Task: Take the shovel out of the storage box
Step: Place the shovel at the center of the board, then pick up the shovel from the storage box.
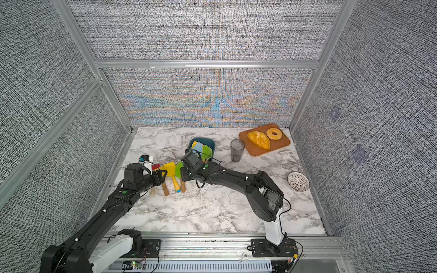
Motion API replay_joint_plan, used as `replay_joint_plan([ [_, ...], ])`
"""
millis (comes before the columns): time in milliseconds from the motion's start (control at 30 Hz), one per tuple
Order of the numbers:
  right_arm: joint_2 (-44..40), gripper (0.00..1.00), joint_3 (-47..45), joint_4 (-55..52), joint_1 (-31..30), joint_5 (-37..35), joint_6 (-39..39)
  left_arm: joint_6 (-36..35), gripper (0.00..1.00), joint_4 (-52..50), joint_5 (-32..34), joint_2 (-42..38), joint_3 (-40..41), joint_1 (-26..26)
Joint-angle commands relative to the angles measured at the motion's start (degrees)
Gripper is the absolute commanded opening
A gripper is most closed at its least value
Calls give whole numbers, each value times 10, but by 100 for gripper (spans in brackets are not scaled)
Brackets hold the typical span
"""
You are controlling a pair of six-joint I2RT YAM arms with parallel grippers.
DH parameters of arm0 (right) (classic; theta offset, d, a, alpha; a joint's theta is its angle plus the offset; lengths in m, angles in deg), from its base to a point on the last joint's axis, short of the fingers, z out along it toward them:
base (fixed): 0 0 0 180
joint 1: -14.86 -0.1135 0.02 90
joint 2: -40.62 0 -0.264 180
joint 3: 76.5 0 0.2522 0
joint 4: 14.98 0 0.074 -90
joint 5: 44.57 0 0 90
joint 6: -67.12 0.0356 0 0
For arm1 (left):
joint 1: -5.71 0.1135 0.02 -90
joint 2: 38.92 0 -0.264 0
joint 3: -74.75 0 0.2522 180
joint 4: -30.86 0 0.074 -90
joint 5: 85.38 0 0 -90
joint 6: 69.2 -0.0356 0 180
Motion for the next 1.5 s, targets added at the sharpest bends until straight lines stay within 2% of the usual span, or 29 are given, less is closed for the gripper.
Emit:
replay_joint_plan([
  [0,5,54,9,-20,34,-15,-20,-7,52,20,-19,0,2,-1],
  [133,37,49,40,-29,82,9,-38,-6,52,28,-28,4,2,0],
  [300,101,48,100,-35,116,64,-53,-3,52,36,-39,8,3,-1],
  [533,185,57,180,-31,121,122,-38,-2,52,39,-43,13,5,0],
  [733,213,57,204,-32,121,129,-17,-2,53,39,-42,11,7,0],
  [1100,267,48,258,-43,121,137,-14,-1,52,39,-39,3,11,0],
  [1367,276,52,270,-23,124,143,5,-1,52,40,-43,9,9,0],
  [1400,276,51,268,-18,123,145,8,-1,52,40,-43,9,10,0],
  [1467,271,43,263,-6,124,146,14,-1,52,40,-43,9,10,0],
])
